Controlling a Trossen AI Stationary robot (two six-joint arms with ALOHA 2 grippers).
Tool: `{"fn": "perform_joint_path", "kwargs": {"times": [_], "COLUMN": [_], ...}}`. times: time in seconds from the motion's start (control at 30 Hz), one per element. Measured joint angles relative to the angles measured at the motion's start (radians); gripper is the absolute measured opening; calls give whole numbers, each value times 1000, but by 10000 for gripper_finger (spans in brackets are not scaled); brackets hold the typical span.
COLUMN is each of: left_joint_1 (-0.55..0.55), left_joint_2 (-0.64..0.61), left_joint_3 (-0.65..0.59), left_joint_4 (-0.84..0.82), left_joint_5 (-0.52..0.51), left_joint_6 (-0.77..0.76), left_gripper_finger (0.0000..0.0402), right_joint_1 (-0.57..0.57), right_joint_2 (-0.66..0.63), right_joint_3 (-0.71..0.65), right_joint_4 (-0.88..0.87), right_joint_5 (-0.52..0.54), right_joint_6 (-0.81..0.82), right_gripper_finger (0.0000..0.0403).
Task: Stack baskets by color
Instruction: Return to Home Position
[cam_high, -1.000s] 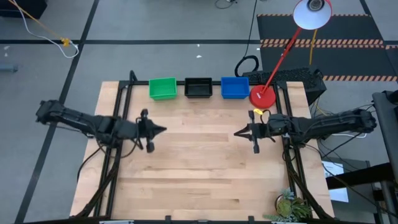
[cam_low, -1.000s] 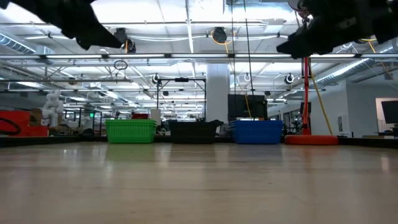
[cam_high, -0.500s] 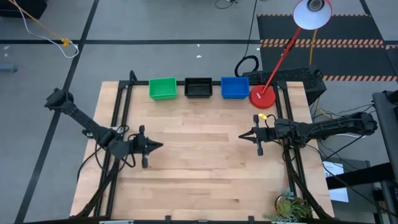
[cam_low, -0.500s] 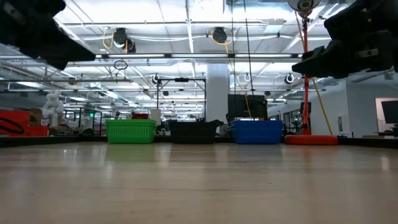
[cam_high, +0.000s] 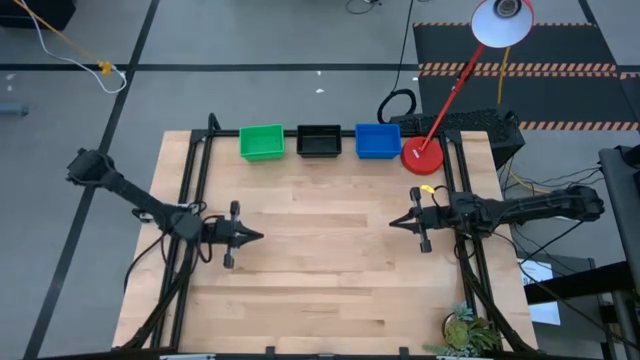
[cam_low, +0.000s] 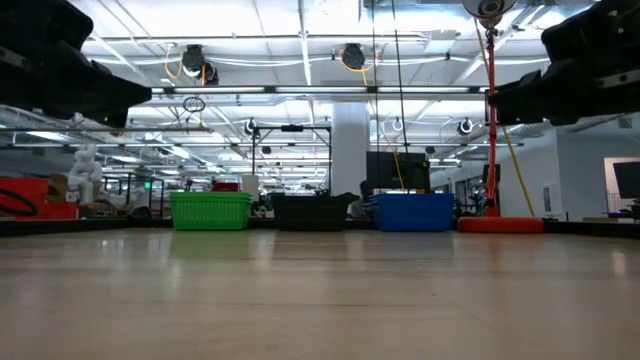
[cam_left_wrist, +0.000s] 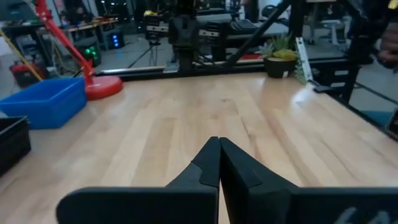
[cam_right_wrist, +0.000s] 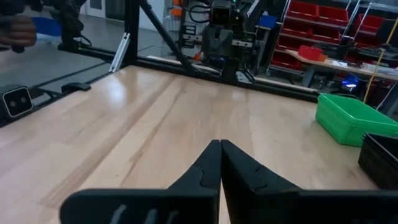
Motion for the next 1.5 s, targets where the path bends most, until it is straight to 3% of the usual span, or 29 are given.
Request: {"fn": "perform_joint_path", "kwargs": {"times": [0.3, 0.53, 0.67, 0.83, 1.2, 1.5], "left_joint_1": [169, 239, 250, 250, 252, 254], "left_joint_2": [0, 0, 0, 0, -62, -188], "left_joint_3": [0, 0, 0, 0, 0, 0], "left_joint_4": [36, 34, 21, 21, 11, -68], "left_joint_5": [168, 219, 224, 224, 223, 218], "left_joint_6": [69, 80, 57, 57, 90, 117], "left_gripper_finger": [5, 3, 8, 11, 6, 5], "right_joint_1": [-14, -61, -91, -108, -107, -107], "right_joint_2": [-124, -235, -296, -361, -472, -481], "right_joint_3": [-2, -3, -3, -4, -5, -5], "right_joint_4": [-102, -206, -243, -310, -376, -384], "right_joint_5": [5, 4, 11, 167, 162, 161], "right_joint_6": [-57, -53, -52, -48, -81, -95], "right_gripper_finger": [0, 0, 0, 0, 0, 0]}}
